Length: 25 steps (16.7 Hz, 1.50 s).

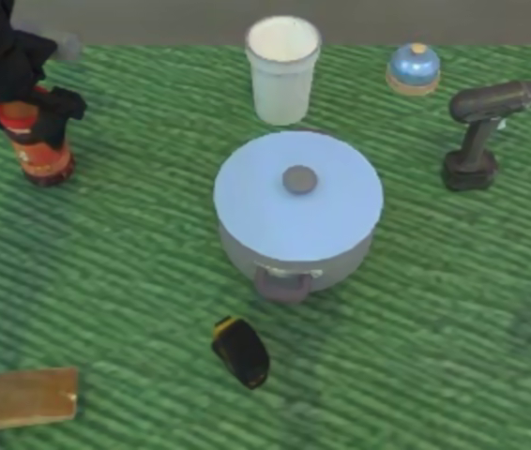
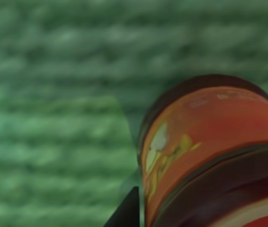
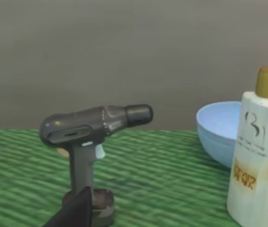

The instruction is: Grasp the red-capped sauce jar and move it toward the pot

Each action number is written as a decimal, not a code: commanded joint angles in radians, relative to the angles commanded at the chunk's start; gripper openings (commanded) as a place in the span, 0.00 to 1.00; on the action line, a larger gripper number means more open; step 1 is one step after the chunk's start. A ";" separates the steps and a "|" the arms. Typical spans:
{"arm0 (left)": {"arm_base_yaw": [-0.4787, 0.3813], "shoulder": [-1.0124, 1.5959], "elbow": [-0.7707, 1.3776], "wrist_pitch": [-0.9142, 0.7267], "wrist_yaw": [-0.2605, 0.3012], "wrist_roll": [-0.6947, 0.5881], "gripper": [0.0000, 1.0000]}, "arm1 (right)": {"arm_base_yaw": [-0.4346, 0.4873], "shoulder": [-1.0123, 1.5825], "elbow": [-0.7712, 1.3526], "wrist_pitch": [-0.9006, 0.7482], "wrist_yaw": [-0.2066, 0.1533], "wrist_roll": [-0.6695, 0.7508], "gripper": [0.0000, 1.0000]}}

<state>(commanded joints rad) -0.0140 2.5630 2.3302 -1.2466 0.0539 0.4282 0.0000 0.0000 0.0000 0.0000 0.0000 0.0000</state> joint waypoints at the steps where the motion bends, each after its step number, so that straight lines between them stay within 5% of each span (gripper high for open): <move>1: 0.000 0.000 0.000 0.000 0.000 0.000 0.00 | 0.000 0.000 0.000 0.000 0.000 0.000 1.00; 11: 0.001 -0.015 -0.015 -0.001 -0.001 0.001 0.00 | 0.000 0.000 0.000 0.000 0.000 0.000 1.00; 25: 0.025 -0.515 -0.476 -0.039 -0.006 0.002 0.00 | 0.000 0.000 0.000 0.000 0.000 0.000 1.00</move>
<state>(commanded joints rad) 0.0108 2.0483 1.8544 -1.2856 0.0479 0.4300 0.0000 0.0000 0.0000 0.0000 0.0000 0.0000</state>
